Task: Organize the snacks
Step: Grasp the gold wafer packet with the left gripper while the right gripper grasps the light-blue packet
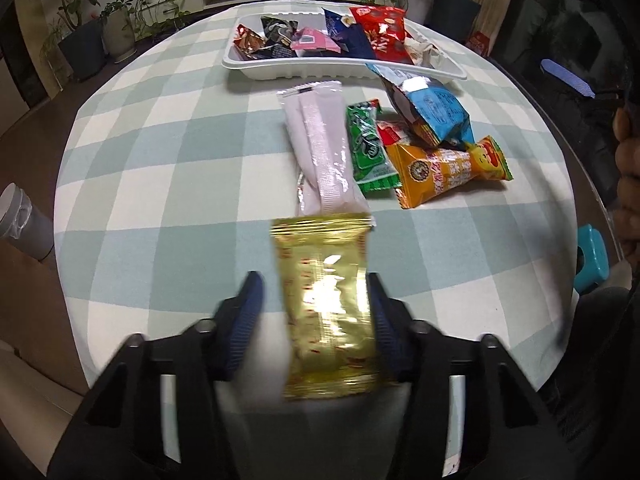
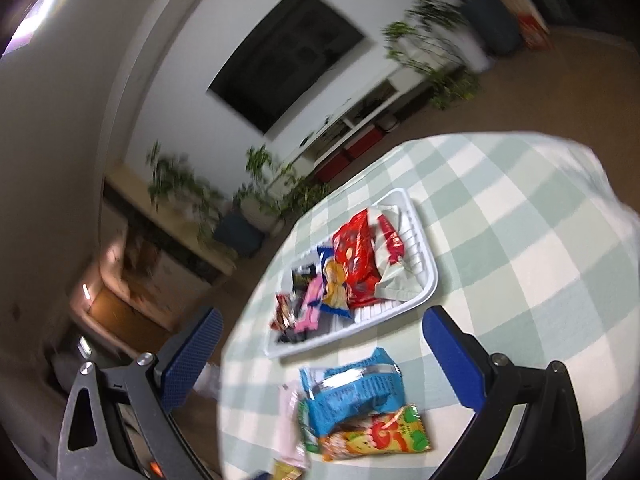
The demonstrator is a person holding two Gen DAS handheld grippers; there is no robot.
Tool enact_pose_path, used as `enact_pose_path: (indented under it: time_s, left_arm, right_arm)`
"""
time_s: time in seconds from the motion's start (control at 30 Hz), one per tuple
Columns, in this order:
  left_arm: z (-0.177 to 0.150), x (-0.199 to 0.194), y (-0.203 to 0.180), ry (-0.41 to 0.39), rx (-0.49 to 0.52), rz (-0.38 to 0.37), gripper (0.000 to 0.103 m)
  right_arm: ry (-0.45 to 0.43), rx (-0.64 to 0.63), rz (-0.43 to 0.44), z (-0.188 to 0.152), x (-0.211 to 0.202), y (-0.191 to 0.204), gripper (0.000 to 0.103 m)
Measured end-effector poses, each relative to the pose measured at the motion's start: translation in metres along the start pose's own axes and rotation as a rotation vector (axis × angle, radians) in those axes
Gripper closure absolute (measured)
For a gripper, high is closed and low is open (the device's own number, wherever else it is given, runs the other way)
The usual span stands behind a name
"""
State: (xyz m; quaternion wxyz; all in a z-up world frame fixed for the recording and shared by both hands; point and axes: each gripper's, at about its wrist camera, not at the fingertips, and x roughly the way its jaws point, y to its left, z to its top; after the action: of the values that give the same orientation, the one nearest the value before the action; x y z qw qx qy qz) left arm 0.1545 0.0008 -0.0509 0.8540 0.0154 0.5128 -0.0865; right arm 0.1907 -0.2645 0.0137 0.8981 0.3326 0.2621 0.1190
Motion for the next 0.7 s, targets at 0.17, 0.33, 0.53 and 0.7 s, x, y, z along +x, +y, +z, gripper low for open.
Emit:
enact_pose_path:
  time_s: [0.17,0.33,0.53,0.7]
  left_arm:
    - [0.001,-0.003,0.015,0.001,-0.024,-0.055,0.073]
    - [-0.003,-0.008,0.024,-0.015,-0.05,-0.13,0.074]
    - [-0.007,-0.013,0.04,-0.057,-0.11,-0.211,0.074]
    - [-0.007,-0.011,0.038,-0.069,-0.099,-0.218,0.074]
  right_arm:
    - [0.099,-0.337,-0.105,-0.019,0.008,0.04,0.005]
    - [0.229,-0.597,-0.187,-0.036,0.026,0.062,0.013]
    - [0.313,-1.101,-0.307,-0.064,0.04,0.071,0.019]
    - [0.397,-1.233,-0.31,-0.064,0.055,0.07,0.021]
